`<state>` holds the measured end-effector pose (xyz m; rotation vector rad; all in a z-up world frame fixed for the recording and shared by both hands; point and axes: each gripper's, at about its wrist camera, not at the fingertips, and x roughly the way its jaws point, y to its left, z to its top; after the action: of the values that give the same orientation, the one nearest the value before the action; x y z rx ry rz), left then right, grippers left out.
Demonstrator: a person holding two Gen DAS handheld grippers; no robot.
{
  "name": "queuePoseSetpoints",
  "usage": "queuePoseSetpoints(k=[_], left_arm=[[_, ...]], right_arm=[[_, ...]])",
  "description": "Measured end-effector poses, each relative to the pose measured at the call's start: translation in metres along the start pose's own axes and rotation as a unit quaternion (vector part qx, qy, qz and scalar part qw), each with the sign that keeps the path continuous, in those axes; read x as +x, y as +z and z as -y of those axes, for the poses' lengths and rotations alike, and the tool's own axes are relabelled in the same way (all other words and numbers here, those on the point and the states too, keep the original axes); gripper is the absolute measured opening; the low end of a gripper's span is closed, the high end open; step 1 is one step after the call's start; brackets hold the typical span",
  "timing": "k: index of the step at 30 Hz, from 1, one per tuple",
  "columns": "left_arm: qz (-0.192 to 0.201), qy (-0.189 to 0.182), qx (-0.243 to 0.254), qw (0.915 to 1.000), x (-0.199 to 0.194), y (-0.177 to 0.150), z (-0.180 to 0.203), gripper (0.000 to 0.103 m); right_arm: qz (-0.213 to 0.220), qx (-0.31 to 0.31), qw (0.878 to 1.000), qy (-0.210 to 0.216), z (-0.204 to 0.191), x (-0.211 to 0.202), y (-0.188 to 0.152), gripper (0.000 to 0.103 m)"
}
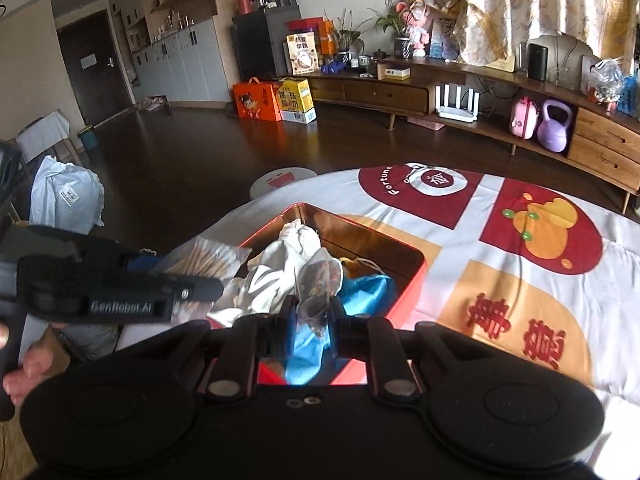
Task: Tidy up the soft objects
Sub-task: 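Carry swab bag with left tool while right tool carries sachet into tin, then open both tools to release swab bag and sachet in the tin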
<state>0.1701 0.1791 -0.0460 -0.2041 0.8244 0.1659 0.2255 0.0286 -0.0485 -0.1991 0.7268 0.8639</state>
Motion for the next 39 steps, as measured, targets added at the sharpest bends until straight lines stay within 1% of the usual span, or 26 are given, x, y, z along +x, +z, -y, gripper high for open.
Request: queuePoseSetpoints(k=[5,9,15,21,23,24,30,34,37,38,39], left_arm=[[-0.004,0.002,-0.007,1.0,0.016,0.001,-0.007,0.036],[0.002,0.015,-0.001,0.9999,0.03,0.003,-0.006,0.036],[-0.003,0.013,-0.001,0.9999,0.051,0.006,-0.005,0.036],[-0.014,0.01,-0.004,0.9998,0.069,0.006,-0.006,0.036],[-0.018,0.009,-0.003,0.9998,0.074,0.006,-0.006,0.036],[-0.02,0.008,-0.003,0.9998,0.076,0.005,-0.006,0.036],[-0.043,0.003,-0.009,0.999,0.089,-0.001,-0.009,0.036],[-0.047,-0.002,-0.02,0.9987,0.09,-0.002,-0.012,0.036],[-0.05,-0.011,-0.036,0.998,0.087,-0.001,-0.016,0.041],[-0.049,-0.013,-0.04,0.9979,0.086,-0.001,-0.017,0.045],[-0.046,-0.013,-0.042,0.998,0.084,-0.001,-0.017,0.052]], right_arm=[[-0.015,0.005,1.0,0.001,0.003,0.028,0.008,0.015],[-0.032,0.008,0.999,-0.006,0.006,0.051,0.011,0.016],[-0.038,0.021,0.999,-0.009,0.016,0.075,0.015,0.016],[-0.056,0.032,0.998,-0.014,0.024,0.095,0.01,0.016],[-0.061,0.034,0.997,-0.017,0.025,0.098,0.007,0.017],[-0.062,0.036,0.997,-0.017,0.026,0.099,0.006,0.02],[-0.066,0.041,0.997,-0.021,0.026,0.1,0.003,0.023],[-0.067,0.04,0.997,-0.025,0.024,0.096,0.005,0.025],[-0.067,0.039,0.997,-0.024,0.022,0.091,0.005,0.029],[-0.066,0.038,0.997,-0.024,0.022,0.089,0.005,0.032],[-0.066,0.038,0.997,-0.023,0.021,0.087,0.004,0.036]])
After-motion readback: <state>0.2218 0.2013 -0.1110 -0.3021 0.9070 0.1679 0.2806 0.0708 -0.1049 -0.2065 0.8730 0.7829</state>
